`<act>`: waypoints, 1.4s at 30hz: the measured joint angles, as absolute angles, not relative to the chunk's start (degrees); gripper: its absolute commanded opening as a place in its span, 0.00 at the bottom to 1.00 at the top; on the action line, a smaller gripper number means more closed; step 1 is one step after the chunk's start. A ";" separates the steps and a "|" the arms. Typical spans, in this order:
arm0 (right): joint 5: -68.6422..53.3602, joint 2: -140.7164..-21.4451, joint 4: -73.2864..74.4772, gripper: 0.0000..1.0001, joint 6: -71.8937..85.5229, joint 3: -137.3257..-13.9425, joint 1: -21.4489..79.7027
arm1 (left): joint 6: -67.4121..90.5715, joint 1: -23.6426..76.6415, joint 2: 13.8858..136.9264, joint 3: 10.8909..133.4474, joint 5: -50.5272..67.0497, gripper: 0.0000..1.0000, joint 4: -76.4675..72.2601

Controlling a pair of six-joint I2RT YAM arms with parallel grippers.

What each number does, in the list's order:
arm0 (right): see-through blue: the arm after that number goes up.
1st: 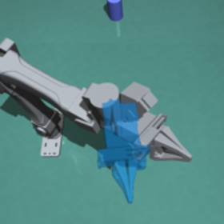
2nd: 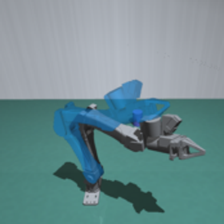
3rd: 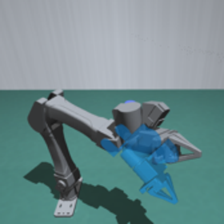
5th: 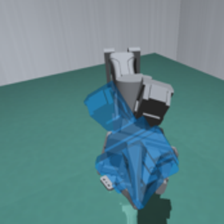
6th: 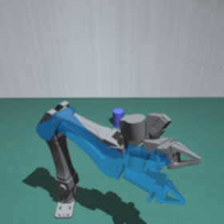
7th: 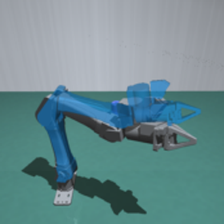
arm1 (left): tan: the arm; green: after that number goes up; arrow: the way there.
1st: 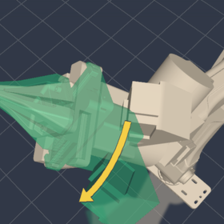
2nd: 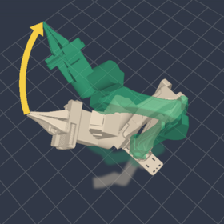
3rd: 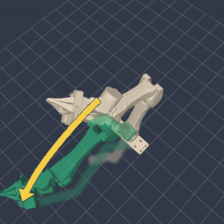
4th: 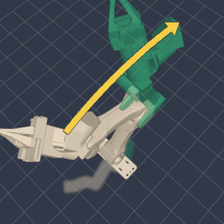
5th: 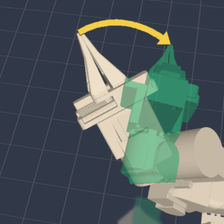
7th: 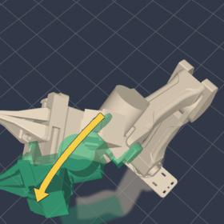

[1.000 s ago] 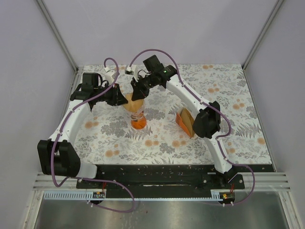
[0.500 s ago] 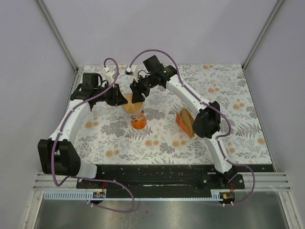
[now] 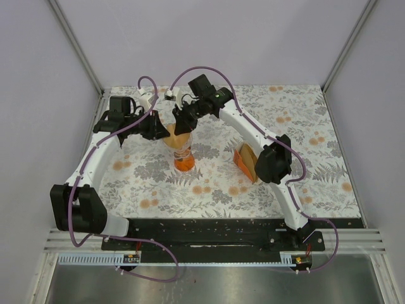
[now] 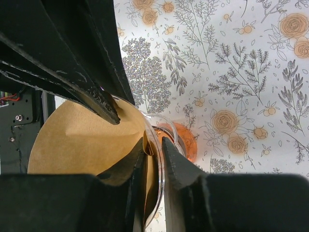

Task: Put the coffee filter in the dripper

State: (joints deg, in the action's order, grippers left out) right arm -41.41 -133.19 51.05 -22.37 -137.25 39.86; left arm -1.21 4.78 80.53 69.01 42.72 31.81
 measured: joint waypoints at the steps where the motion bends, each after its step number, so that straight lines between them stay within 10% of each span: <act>1: -41.45 -133.19 51.05 0.02 -22.37 -137.25 39.86 | -1.21 4.78 80.53 69.01 42.72 0.19 31.81; 5: -41.43 -133.19 50.96 0.01 -22.48 -137.23 39.86 | -1.21 4.78 80.53 69.01 42.74 0.19 31.81; 8: -41.39 -133.16 50.92 0.45 -22.48 -137.19 39.86 | -1.21 4.78 80.53 69.01 42.74 0.19 31.81; 12: -40.29 -133.16 50.87 0.61 -23.55 -136.94 39.86 | -1.28 4.78 80.77 69.01 42.59 0.19 32.01; 27: -36.97 -132.25 50.63 0.70 -23.00 -136.55 39.86 | -1.50 4.75 80.86 69.01 42.50 0.33 32.08; 35: -35.35 -127.96 48.34 0.71 -22.28 -132.90 39.86 | -1.72 4.75 80.86 69.01 42.52 0.56 32.58; 38: -35.14 -127.22 47.62 0.71 -22.17 -131.68 39.86 | -1.80 4.75 80.86 69.01 42.59 0.71 32.69; 40: -35.07 -127.09 47.35 0.71 -22.11 -131.00 39.86 | -1.76 4.71 80.86 69.01 42.61 0.98 32.84; 42: -35.00 -127.02 46.96 0.71 -22.02 -129.95 39.86 | -2.11 4.64 80.86 69.01 42.68 0.99 32.91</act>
